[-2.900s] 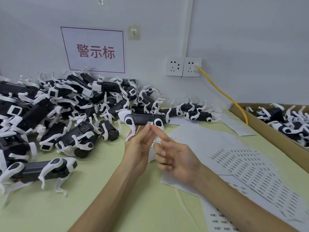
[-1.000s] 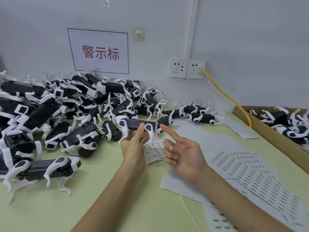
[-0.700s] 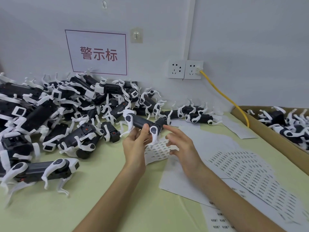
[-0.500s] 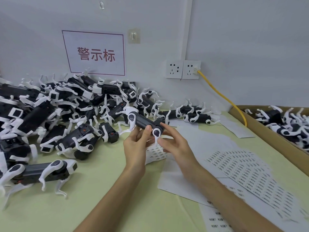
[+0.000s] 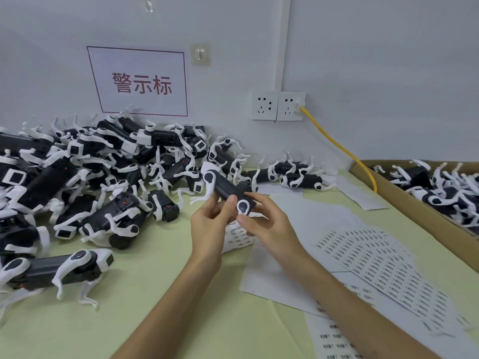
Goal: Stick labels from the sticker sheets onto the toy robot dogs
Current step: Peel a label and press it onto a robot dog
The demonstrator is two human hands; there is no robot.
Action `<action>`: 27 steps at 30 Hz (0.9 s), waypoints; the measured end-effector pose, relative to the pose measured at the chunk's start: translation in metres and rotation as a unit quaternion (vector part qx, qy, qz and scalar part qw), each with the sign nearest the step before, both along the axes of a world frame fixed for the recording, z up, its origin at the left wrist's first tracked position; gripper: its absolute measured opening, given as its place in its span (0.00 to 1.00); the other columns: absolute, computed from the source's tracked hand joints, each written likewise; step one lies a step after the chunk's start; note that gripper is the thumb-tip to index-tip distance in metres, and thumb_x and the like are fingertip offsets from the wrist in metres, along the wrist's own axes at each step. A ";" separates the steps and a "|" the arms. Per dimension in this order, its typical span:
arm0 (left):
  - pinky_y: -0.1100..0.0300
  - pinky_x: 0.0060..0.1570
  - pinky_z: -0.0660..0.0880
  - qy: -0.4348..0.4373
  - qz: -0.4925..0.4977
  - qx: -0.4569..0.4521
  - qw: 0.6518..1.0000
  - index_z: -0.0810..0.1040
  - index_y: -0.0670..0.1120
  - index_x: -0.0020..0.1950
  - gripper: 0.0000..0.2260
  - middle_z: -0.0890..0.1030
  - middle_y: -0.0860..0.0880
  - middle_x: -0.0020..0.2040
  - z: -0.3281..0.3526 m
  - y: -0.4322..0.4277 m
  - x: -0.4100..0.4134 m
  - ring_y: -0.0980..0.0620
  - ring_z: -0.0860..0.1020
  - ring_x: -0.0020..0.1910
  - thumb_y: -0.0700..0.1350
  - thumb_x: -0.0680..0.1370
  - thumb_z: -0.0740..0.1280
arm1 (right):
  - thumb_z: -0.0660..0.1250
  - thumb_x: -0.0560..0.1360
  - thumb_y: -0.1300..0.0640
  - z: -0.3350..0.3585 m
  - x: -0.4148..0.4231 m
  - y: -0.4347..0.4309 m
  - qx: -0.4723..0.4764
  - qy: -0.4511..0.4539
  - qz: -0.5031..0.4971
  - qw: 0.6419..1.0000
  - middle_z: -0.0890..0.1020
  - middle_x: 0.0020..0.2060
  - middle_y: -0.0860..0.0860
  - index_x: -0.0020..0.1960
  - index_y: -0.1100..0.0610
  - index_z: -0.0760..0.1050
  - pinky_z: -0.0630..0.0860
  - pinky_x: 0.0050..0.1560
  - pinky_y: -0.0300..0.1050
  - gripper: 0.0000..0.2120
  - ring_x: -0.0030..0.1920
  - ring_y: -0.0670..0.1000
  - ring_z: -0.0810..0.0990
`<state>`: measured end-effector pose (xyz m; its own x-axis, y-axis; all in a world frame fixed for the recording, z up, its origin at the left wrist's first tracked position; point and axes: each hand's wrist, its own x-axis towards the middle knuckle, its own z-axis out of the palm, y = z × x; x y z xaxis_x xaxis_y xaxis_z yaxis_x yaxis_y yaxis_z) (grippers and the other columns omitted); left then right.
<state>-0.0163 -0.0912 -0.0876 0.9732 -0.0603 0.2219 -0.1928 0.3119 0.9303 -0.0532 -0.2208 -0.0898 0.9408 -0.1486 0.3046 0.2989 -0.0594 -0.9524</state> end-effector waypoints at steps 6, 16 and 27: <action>0.51 0.51 0.81 0.082 -0.053 0.014 0.995 0.84 0.40 0.57 0.14 0.88 0.42 0.51 -0.005 0.000 0.004 0.44 0.87 0.51 0.50 0.83 0.68 | 0.80 0.71 0.54 0.000 0.004 -0.005 -0.050 0.056 -0.058 0.995 0.87 0.52 0.49 0.61 0.49 0.82 0.82 0.58 0.56 0.19 0.54 0.49 0.85; 0.58 0.48 0.84 0.102 -0.128 0.087 0.983 0.84 0.41 0.58 0.11 0.88 0.45 0.51 -0.006 -0.004 0.005 0.51 0.86 0.44 0.40 0.86 0.62 | 0.75 0.74 0.48 0.037 0.000 -0.083 0.512 0.030 -0.078 0.855 0.82 0.54 0.61 0.60 0.63 0.78 0.83 0.42 0.47 0.22 0.50 0.59 0.83; 0.56 0.51 0.76 0.004 0.278 0.047 0.959 0.77 0.49 0.59 0.13 0.83 0.47 0.58 -0.001 0.018 0.017 0.51 0.78 0.50 0.35 0.79 0.65 | 0.62 0.81 0.46 0.036 -0.008 -0.125 0.483 -0.054 -0.139 0.863 0.84 0.60 0.56 0.70 0.56 0.76 0.76 0.47 0.44 0.22 0.48 0.54 0.86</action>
